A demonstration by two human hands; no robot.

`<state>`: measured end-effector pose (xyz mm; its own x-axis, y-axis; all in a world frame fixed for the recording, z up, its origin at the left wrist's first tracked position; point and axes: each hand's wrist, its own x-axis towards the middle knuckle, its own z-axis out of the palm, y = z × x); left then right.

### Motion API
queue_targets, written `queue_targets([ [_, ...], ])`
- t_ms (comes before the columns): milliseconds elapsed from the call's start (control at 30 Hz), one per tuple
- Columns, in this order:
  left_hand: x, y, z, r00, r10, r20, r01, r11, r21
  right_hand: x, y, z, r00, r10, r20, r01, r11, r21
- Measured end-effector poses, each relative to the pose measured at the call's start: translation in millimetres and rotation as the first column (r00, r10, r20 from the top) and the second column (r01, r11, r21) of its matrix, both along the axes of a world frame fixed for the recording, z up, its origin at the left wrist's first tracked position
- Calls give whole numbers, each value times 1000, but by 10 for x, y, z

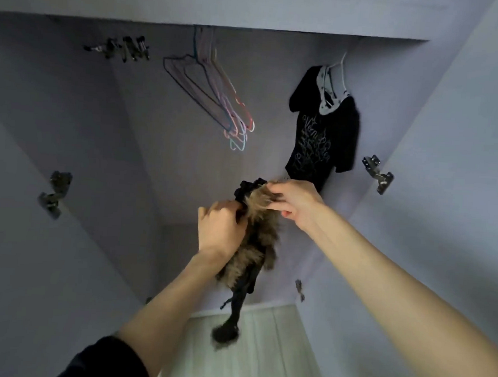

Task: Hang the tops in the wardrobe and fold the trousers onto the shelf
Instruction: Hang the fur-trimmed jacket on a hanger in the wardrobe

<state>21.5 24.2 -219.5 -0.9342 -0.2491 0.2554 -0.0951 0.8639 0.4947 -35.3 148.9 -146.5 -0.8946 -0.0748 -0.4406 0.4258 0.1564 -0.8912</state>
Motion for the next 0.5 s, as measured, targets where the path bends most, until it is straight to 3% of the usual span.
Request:
queue_targets([
  [100, -197, -258, 138, 994, 40, -105, -39, 999, 15, -211, 19, 42, 997, 37, -61, -32, 997, 66],
  [200, -417, -465, 359, 982, 40, -185, -45, 999, -20, -433, 53, -11, 961, 212, -178, -152, 942, 299],
  [300, -570, -504, 586, 987, -38, -157, 23, 995, -102, -523, 8, -9, 841, 469, -270, -372, 863, 341],
  [367, -641, -489, 715, 984, -97, -148, 71, 983, -167, -554, -79, 31, 706, 651, -281, -537, 750, 387],
  [433, -671, -467, 806, 976, -117, -186, 78, 976, -205, -602, -177, 44, 563, 767, -309, -494, 612, 618],
  [500, -686, -472, 837, 962, -103, -251, 55, 980, -191, -644, -246, 52, 499, 780, -378, -333, 575, 748],
])
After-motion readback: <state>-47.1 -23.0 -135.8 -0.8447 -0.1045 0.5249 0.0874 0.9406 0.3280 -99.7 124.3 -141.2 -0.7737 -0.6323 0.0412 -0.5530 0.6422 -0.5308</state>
